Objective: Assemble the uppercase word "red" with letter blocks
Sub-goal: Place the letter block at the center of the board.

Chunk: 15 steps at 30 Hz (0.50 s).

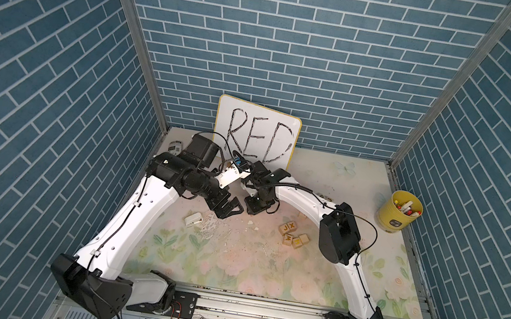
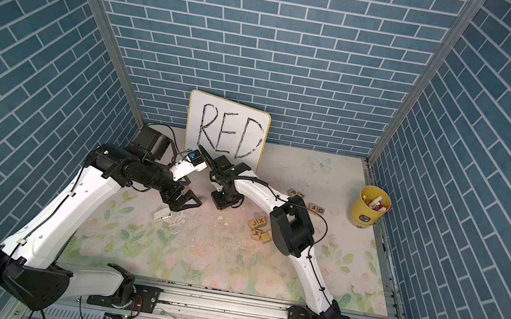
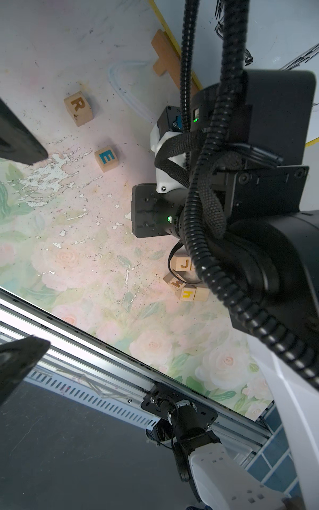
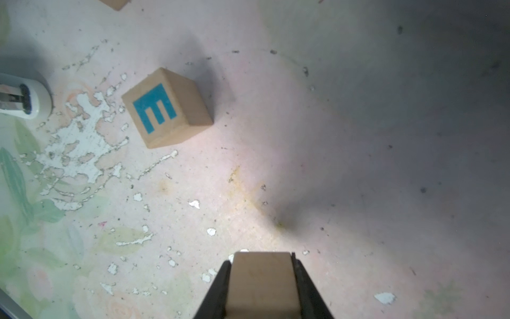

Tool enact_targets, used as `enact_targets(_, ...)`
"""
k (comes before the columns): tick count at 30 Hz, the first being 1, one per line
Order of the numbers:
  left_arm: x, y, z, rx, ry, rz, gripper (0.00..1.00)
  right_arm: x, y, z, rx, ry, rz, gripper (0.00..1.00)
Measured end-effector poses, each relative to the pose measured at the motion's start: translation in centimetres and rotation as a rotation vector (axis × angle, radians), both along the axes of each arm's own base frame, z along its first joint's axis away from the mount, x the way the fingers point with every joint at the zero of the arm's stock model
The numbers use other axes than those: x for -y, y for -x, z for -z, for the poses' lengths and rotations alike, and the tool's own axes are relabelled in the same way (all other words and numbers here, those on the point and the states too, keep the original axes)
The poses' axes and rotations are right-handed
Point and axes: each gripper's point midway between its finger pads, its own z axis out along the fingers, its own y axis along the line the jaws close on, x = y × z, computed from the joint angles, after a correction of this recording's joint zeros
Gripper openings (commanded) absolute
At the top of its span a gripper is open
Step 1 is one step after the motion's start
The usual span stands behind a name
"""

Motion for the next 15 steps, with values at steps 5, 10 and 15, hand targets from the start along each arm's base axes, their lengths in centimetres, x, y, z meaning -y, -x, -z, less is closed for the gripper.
enact_targets(5, 0.0, 0.0, 0.0, -0.001, -0.001, 0.000, 0.99, -0.4, 0.5, 0.4, -0.004, 0.018, -0.046, 0.15)
enact_targets(10, 0.0, -0.1, 0.2, -0.006, -0.003, 0.000, 0.99, -0.6, 1.0, 0.9, -0.010, 0.033, -0.082, 0.16)
enact_targets(15, 0.1, -0.2, 0.4, -0.012, -0.005, 0.000, 0.99, -0.5, 1.4, 1.2, -0.018, 0.043, -0.110, 0.17)
